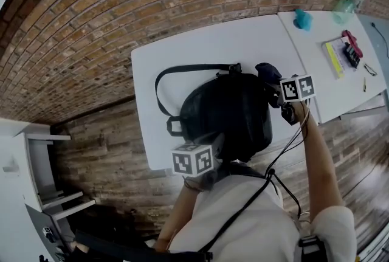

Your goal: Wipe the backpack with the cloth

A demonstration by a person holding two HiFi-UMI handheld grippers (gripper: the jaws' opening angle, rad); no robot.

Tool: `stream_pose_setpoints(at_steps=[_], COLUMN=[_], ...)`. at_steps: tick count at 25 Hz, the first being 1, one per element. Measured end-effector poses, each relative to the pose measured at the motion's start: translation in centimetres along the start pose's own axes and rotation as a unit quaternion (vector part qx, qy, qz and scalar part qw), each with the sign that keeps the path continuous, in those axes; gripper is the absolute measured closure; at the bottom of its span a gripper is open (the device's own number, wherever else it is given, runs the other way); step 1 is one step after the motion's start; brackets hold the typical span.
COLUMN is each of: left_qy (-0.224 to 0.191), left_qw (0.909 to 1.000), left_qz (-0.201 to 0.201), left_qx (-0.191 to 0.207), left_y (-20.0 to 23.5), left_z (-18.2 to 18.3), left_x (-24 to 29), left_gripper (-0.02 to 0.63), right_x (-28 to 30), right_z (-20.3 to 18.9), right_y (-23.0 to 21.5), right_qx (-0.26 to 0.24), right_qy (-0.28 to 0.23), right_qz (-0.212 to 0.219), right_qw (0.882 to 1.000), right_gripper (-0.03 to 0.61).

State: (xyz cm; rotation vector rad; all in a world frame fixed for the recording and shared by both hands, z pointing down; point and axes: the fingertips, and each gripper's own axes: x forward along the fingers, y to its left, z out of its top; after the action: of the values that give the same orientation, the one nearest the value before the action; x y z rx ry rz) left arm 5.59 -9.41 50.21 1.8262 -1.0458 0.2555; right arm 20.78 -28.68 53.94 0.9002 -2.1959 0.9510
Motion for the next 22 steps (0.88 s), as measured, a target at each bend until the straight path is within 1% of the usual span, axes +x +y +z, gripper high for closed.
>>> stream_pose_setpoints(at_steps=[9, 22], left_qy=[0.003, 0.003], left_qw=[1.0000, 0.9999], left_qz=[-0.007, -0.013], left_qx=[0.005, 0.009], left_y=[-0.2, -0.7], left_z=[-0.3, -1.1], left_x=[0.0, -0.4], left_gripper=[0.609, 0.608], right_x=[-1.3, -3.6], right_z=[-1.9, -6.6], right_y=[0.3, 1.6], right_qx=[0.013, 0.038], right_qy=[0.001, 0.006], right_qz=[0.002, 0.009], right_qw=[1.000, 0.999], right_gripper=[0.523, 0.523])
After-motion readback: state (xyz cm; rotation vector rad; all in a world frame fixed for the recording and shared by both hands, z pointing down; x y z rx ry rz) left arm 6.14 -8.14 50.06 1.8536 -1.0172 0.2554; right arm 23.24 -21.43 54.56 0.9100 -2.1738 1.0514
